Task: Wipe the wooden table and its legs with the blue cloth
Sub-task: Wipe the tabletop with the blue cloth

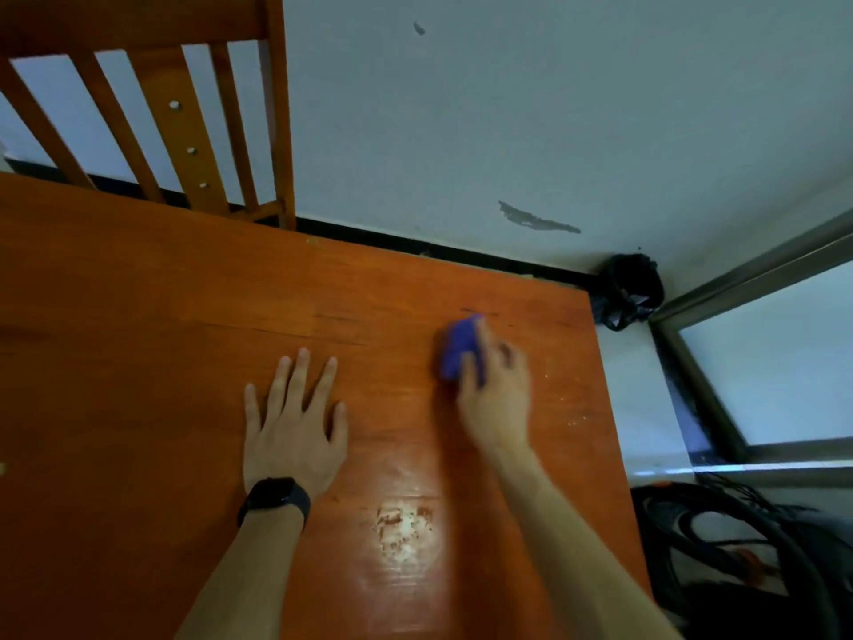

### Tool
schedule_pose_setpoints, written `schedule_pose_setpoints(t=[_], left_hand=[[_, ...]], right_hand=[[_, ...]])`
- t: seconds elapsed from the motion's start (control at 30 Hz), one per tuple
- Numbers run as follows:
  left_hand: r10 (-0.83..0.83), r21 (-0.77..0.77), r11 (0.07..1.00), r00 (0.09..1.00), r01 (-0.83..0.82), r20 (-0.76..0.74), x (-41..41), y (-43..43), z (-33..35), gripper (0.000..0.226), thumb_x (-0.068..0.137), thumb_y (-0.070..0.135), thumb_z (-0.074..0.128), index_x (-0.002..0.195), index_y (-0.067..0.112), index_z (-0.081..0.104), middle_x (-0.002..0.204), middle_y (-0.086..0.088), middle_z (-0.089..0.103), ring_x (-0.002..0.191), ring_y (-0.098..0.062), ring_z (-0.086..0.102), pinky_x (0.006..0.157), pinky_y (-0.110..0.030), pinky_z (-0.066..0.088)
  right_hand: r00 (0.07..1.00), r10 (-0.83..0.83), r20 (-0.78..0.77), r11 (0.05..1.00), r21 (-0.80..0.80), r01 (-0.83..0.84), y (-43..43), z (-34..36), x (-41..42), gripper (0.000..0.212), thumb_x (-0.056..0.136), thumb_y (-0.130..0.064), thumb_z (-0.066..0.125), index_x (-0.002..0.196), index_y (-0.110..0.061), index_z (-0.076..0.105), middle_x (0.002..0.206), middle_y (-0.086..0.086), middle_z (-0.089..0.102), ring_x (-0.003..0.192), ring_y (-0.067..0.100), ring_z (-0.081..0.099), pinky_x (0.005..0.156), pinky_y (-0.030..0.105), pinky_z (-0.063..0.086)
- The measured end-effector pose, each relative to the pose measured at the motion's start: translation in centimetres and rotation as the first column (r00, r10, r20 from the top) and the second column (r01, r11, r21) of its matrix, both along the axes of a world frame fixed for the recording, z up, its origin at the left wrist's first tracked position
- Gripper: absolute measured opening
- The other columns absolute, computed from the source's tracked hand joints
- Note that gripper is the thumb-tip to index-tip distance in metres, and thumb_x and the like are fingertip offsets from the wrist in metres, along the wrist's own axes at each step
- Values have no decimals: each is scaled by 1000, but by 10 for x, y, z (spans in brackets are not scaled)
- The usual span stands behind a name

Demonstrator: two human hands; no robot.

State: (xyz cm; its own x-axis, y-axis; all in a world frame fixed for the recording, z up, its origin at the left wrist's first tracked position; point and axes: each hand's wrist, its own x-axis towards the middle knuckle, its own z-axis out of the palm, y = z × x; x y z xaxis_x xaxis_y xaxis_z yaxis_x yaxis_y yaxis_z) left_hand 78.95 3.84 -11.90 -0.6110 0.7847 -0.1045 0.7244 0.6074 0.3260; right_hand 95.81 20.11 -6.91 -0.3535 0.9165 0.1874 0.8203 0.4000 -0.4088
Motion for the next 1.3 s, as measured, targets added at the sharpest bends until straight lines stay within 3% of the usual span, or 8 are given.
schedule_pose_setpoints(t=[0.23,0.43,0.5,0.6,0.77,0.93,1.07,1.3], left_hand=[[5,-9,1000,1000,-5,8,-3,1,6,61,96,54,18,155,40,21,165,5,11,153,-16,5,123,-53,5],[18,-1,1000,1000,-18,25,-3,2,5,61,96,56,16,155,42,19,165,7,7,153,-15,2,123,-52,3],[23,-8,1000,999,-22,23,-4,2,4,61,96,56,18,155,42,18,165,8,7,153,-15,2,123,-52,3],[23,-32,999,1000,-23,4,-3,0,4,61,96,57,19,155,44,17,165,10,5,153,-12,1,123,-50,3],[22,-83,996,999,-24,-25,-1,2,7,59,97,59,14,154,48,12,165,12,2,152,-10,-3,124,-46,1],[5,-146,989,999,-12,-49,5,3,14,60,98,58,8,156,44,9,166,10,1,153,-14,-2,124,-47,0],[17,-241,970,997,-36,-81,12,7,21,59,98,54,5,155,43,-5,166,8,-7,153,-16,-8,123,-51,2],[78,-413,905,994,-102,-73,25,37,42,56,105,43,11,158,34,-4,166,2,-11,153,-23,-6,122,-53,9]], right_hand=[[878,371,301,913,52,-404,-11,-16,5,46,97,-28,47,141,-40,45,134,9,52,93,36,51,81,47,49],[942,-286,177,953,-50,299,95,8,104,46,100,-29,44,146,-32,41,135,21,44,113,46,46,96,50,42],[933,-338,122,937,-51,346,97,11,83,48,99,-28,47,146,-30,41,136,23,44,115,45,47,99,48,41],[997,20,71,1000,-15,-19,46,-2,20,47,97,-30,51,144,-34,44,137,16,47,111,37,50,95,44,47],[872,462,162,880,43,-474,17,-18,23,51,89,-26,53,139,-38,49,127,10,55,88,35,53,77,44,52],[985,18,174,1000,-14,-15,104,-3,157,50,93,-17,53,141,-30,49,127,19,51,94,43,52,85,49,50],[935,-344,81,923,-155,353,119,18,197,51,98,-25,48,148,-27,37,133,24,43,110,47,47,97,51,42],[962,272,20,961,-55,-270,-19,1,63,54,90,-31,58,142,-38,43,132,10,52,97,34,55,75,43,52]])
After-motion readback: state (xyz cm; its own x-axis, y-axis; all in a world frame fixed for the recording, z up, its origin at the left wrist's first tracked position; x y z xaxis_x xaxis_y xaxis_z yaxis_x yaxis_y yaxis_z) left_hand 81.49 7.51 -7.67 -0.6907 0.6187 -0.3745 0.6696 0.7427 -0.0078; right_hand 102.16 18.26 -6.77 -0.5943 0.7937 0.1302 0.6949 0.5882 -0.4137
